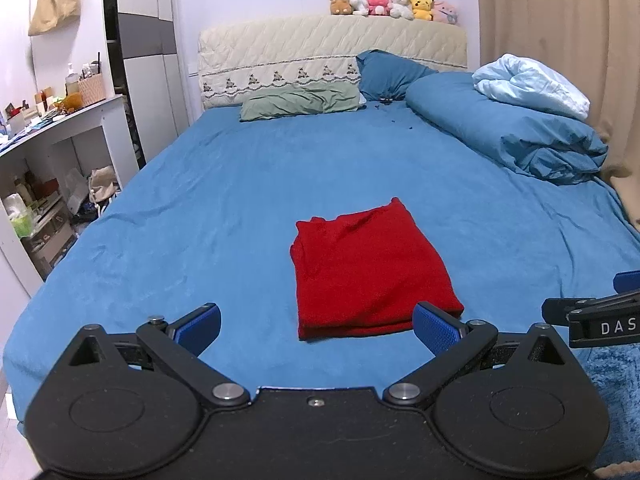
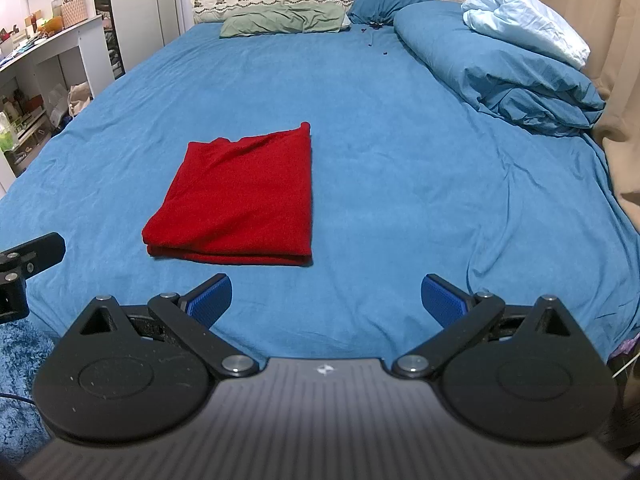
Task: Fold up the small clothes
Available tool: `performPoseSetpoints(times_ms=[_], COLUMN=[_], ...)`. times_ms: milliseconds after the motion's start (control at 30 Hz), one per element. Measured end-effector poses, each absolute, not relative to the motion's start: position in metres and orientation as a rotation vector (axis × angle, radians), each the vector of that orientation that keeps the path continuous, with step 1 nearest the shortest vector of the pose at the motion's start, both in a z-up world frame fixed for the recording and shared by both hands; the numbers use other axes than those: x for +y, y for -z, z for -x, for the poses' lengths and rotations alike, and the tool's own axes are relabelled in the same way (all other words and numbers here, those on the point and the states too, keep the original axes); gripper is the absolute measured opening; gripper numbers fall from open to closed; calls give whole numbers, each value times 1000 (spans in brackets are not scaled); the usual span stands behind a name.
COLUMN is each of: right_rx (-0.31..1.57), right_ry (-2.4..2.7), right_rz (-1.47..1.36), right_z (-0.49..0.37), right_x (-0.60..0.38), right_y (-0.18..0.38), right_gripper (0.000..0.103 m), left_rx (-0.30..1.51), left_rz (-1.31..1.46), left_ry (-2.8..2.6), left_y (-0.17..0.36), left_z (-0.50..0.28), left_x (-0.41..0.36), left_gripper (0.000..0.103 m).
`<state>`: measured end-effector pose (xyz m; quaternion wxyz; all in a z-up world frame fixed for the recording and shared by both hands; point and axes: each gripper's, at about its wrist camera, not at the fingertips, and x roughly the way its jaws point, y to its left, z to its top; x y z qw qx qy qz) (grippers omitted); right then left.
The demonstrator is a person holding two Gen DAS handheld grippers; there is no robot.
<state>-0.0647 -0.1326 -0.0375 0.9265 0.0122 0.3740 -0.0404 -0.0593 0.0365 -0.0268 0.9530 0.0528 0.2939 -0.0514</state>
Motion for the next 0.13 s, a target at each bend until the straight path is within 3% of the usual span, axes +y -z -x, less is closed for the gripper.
performPoseSetpoints(times_ms=[133], right_rx=[766], right_ry=[84], right_rz=[-27], right_z=[65], right_x=[-131], right_y=[38], right_gripper=[103], left_rx=[595], left_rz=[-90], left_ry=[109], left_y=[27], left_z=[59], left_x=[40], left_gripper=[103])
